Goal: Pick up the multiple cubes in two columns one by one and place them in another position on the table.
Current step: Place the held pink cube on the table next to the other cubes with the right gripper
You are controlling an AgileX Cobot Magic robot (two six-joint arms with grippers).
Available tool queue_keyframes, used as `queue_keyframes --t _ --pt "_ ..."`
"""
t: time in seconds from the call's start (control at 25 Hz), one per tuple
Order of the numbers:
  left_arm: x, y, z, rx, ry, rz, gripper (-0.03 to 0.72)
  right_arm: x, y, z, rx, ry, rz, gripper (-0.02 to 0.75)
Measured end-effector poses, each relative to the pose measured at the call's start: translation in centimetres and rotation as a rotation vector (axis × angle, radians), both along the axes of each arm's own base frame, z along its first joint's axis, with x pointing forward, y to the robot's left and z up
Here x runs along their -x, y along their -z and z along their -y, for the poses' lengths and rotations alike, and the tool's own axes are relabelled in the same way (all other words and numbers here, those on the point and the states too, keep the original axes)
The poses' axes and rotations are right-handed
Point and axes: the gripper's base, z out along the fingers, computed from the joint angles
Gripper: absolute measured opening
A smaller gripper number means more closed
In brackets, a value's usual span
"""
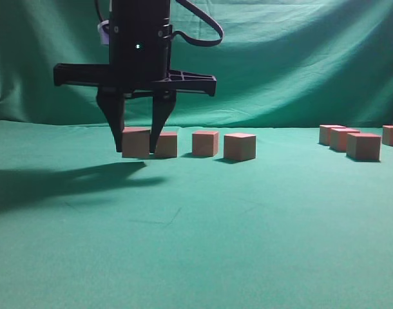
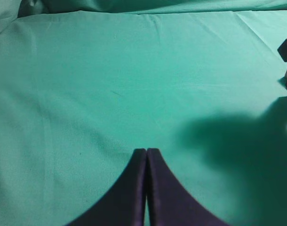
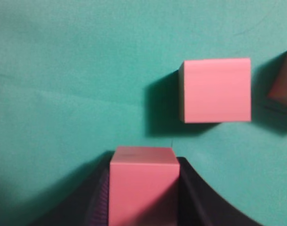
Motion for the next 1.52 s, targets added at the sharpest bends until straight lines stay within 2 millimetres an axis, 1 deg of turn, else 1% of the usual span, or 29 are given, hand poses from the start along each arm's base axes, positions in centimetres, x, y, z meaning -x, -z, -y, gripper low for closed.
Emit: queue_keyframes --t 0.88,1.12,1.52 --pt "0.00 0.00 0.00 0.000 0.000 0.000 0.000 -0.01 0.01 0.10 0.008 0.009 0.000 0.281" --pt "0.00 0.00 0.00 0.000 0.000 0.000 0.000 -0.07 0.67 0.03 0.018 0.009 -0.009 0.281" --pt "0.00 0.00 0.00 0.000 0.000 0.000 0.000 -0.10 0.66 -0.02 0.013 0.007 -0.005 0.281"
